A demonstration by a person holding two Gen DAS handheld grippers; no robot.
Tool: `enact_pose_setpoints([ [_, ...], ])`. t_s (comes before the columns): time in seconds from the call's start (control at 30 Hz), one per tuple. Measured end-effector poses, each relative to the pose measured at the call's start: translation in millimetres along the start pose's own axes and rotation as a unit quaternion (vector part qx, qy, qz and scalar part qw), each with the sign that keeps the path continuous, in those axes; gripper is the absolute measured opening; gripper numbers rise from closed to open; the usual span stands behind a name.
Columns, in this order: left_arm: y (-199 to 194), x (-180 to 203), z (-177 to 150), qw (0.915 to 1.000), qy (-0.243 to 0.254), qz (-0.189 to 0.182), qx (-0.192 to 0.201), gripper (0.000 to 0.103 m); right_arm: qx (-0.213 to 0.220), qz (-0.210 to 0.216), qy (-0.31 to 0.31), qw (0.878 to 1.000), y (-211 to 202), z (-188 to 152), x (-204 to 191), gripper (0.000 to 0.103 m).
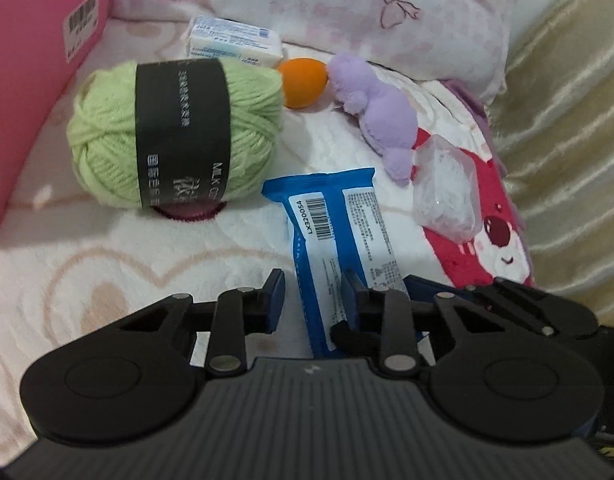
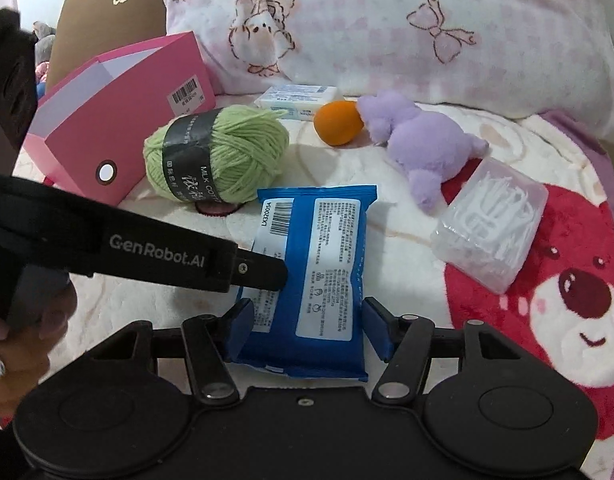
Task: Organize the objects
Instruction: 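Move the right tool to the blue snack packet and close on it, then lift the blue snack packet with the right tool toward the pink box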
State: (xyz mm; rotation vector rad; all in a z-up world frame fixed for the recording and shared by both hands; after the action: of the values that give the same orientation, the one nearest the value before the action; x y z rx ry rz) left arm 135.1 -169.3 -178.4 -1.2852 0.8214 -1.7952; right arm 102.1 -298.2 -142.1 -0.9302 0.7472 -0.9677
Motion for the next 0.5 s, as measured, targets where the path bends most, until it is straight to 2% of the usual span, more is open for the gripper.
enact_pose_setpoints([
  [0.1, 0, 1, -2, 0.9999, 0.002, -0.012, 0.005, 0.02, 0.004, 0.007, 0.007, 1.0, 1, -2, -2, 0.071],
  [0.2, 2, 1, -2, 0.9998, -0.001, -0.016, 0.008, 0.017, 0.004, 0.009, 0.003, 1.0, 4, -3, -4, 0.077],
  [0.5, 7, -1, 1, 0.9994, -0.016, -0.03, 0.006, 0.017, 0.025, -0.035, 0.014, 0.999, 18, -6, -10, 0.077],
])
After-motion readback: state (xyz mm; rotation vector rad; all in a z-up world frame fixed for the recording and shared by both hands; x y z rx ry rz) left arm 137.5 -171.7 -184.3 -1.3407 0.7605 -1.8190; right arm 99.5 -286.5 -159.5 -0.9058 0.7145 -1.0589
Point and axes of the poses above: each gripper's, at about its wrist camera, not at the fingertips, and y roughly the way its jaws point, x to its right, z to its top, the point moved 3 cm from there along y, roughly the way its jaws point, and after that the axes turned 14 degrees about -x, right-handed, at the moved point
